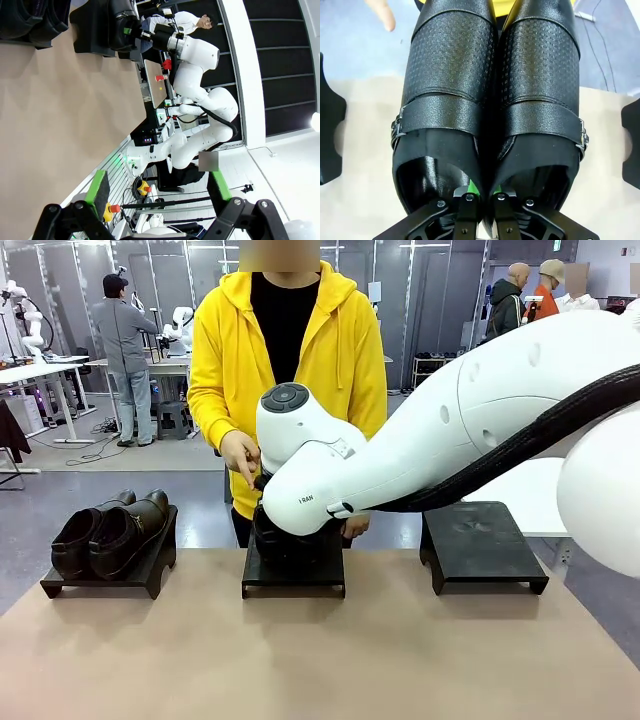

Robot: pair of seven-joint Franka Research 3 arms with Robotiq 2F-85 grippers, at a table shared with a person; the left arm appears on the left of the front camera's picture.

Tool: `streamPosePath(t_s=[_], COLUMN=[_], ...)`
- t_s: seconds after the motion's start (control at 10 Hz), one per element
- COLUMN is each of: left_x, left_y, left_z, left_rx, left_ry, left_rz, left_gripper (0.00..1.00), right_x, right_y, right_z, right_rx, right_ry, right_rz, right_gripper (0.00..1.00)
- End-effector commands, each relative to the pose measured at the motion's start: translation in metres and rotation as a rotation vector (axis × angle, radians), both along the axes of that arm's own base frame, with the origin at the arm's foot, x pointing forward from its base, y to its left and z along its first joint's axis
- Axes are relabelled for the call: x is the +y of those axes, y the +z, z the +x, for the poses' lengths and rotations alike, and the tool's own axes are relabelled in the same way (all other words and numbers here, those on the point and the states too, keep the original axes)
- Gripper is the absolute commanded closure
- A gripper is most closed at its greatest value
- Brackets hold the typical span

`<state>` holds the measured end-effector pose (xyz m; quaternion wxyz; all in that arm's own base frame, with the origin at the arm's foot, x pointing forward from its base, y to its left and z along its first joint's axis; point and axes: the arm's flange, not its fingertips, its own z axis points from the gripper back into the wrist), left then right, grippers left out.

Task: Place the shoes on the stand as instructed by the person.
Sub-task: Pick up another pair of Shoes and place it on the Shoes Stand indicated by the person.

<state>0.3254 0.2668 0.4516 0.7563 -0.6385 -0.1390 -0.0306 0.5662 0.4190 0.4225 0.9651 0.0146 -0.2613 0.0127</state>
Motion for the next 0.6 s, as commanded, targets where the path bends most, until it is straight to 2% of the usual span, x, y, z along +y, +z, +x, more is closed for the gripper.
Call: streamPosePath(t_s=[0.0, 0.3, 0.5], left_x=[-0.0031, -0.0031, -0.0031], left_y=[0.0004, 0.0004, 0.0004], left_z=[-0.0019, -0.0019, -0.0019], left_rx=[-0.015, -0.015, -0.015], left_ry=[0.008, 0.008, 0.008], left_rz=[-0.001, -0.001, -0.001], left_gripper=[0.0, 0.0, 0.0], right_x=[0.0031, 0.004, 0.0039], right_y=[-0.0023, -0.0096, -0.0095], right_z=[0.002, 0.0028, 0.0031], right_rx=[-0.063, -0.051, -0.041], right_ry=[-0.064, -0.054, -0.046], right_rz=[-0.008, -0.012, -0.009], right_gripper=[0.93, 0.93, 0.71])
